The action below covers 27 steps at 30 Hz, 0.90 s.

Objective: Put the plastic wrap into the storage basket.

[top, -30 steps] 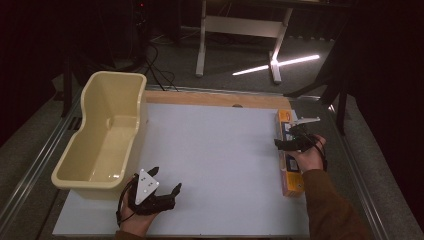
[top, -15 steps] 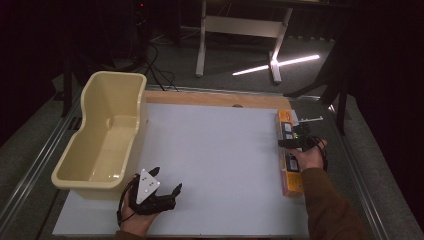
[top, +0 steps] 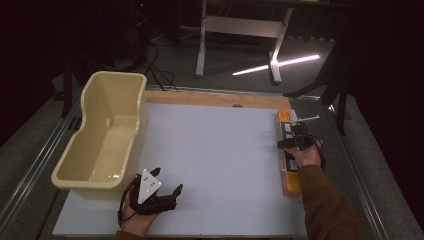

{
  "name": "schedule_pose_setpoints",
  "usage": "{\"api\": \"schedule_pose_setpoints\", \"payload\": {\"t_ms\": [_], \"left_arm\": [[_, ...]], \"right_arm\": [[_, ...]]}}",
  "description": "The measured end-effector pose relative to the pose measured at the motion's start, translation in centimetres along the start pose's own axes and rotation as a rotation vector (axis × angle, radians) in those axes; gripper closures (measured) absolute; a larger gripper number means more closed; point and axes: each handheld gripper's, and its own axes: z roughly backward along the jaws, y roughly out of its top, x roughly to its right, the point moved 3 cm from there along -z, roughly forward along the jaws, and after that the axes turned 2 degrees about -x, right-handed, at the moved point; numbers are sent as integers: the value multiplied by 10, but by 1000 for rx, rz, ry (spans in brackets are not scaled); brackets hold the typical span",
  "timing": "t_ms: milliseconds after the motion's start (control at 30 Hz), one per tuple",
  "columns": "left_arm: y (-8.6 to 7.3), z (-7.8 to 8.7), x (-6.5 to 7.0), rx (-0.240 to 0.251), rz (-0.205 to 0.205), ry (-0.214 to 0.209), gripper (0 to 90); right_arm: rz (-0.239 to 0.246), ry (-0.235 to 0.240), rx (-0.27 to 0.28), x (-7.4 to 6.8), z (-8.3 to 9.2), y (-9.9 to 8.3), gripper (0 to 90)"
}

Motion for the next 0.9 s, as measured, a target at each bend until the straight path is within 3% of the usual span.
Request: {"api": "schedule_pose_setpoints", "payload": {"t_ms": [233,433,567,733,900], "left_arm": [[0,1,-1,-2,3,7,145],[-1,1,-1,-4,9,10,146],[-1,-1,0,-10,6,11,147],[-1,-2,2,-11,1,4,147],[-1,-1,0,-9,8,7,147]], "right_arm": [[-12,-30,-78,-4,0,2,326],[54,-26,-158,-11,4,0,341],[105,-5,-248,-18,6,-2,340],[62,8,-323,-17,0,2,327],[26,38,-319,-14,-7,3,320]]}}
